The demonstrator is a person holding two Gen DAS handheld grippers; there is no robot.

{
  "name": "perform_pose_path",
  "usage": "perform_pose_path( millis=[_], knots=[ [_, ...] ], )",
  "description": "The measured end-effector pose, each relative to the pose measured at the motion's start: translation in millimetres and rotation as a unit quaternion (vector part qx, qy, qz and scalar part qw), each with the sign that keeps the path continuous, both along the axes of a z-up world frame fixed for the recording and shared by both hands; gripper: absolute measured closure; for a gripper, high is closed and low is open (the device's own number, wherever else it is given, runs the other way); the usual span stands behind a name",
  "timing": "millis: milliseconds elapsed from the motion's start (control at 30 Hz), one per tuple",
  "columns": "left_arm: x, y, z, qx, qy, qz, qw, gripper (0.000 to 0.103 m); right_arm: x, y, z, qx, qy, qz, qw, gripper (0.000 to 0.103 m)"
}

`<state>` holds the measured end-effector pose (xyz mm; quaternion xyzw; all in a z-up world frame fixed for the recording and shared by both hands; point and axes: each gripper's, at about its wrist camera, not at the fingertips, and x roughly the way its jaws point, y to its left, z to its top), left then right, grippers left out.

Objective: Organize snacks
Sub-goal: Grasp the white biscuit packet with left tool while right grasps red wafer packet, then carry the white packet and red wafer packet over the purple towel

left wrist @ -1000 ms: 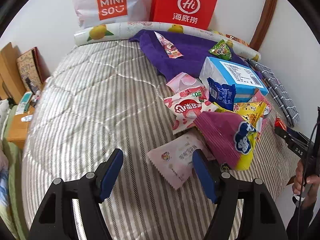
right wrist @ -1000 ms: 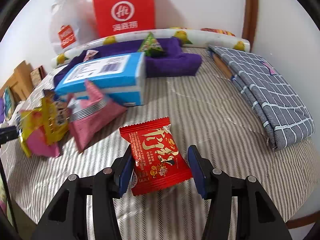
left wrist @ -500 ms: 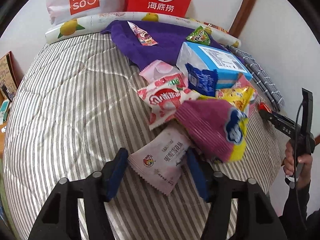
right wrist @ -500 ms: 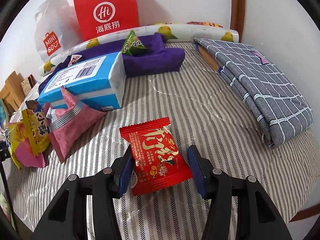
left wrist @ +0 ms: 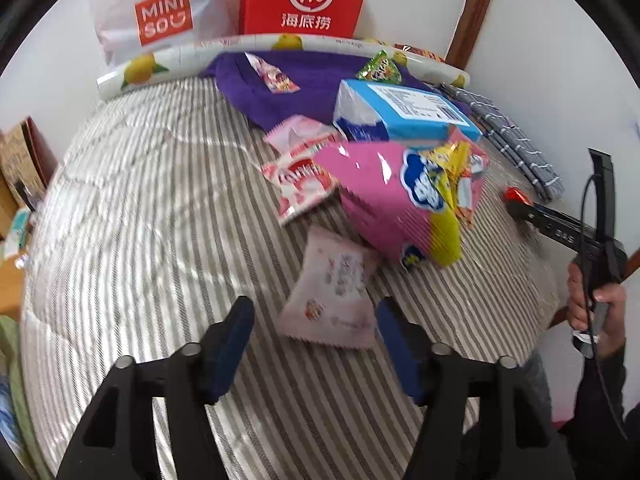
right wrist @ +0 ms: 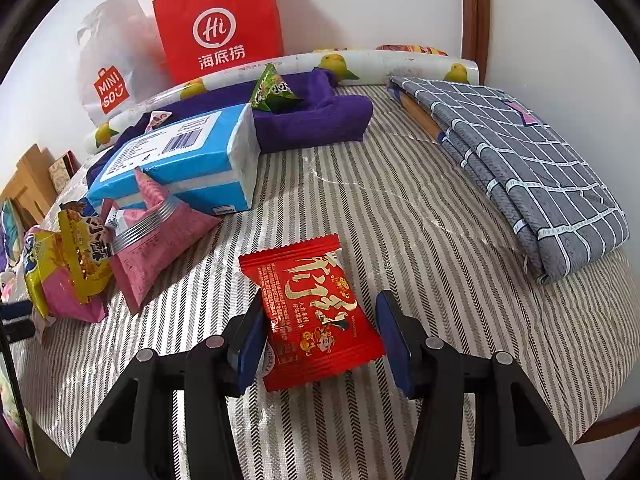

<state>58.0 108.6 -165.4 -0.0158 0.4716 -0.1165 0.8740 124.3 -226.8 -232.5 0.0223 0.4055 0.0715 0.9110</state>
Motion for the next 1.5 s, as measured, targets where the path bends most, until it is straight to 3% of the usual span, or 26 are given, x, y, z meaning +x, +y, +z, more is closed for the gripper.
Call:
perform_pose_path(
  millis=[233,333,400,600,1000,1233,1500],
  knots=[
    [21.2,-20.5,-11.2,0.038,0.013,-0.018,0.9990,0.039,-6.4,-1.4,1.4,-0.006,-0.001,-0.001,1.000,0.050],
    [22.6,-31.3,-16.9,0.078,0.002,-0.015,0.9968,0.040,-9.5,-2.3,3.0,-0.012,-0.002,-0.003,1.000,0.050],
    [19.9,-33.0,-15.2,0.074,-0.002,-0.016,0.9971,0.055,-11.1,-3.1,3.7,-0.012,-0.001,-0.004,1.000,0.050],
    [8.1,-21.7,-9.0,0.091,-0.001,0.009,0.9958,0.060,-14.8,-0.7,9.4,-0.009,-0.003,0.000,1.000,0.050],
    [-24.9,12.3,37.7,0.038,-0.029,0.076,0.9959,0.060,-32.2,18.1,42.4,-0.012,-0.010,0.016,1.000,0.050],
    [-25.1,-0.1,72.5,0.016,-0.058,0.070,0.9958,0.060,-44.1,33.7,81.0,-0.053,-0.043,0.013,0.998,0.050],
    [0.1,-35.7,101.6,-0.003,-0.075,0.042,0.9963,0.060,-36.5,47.2,108.0,-0.048,-0.050,0.029,0.997,0.050]
  ],
)
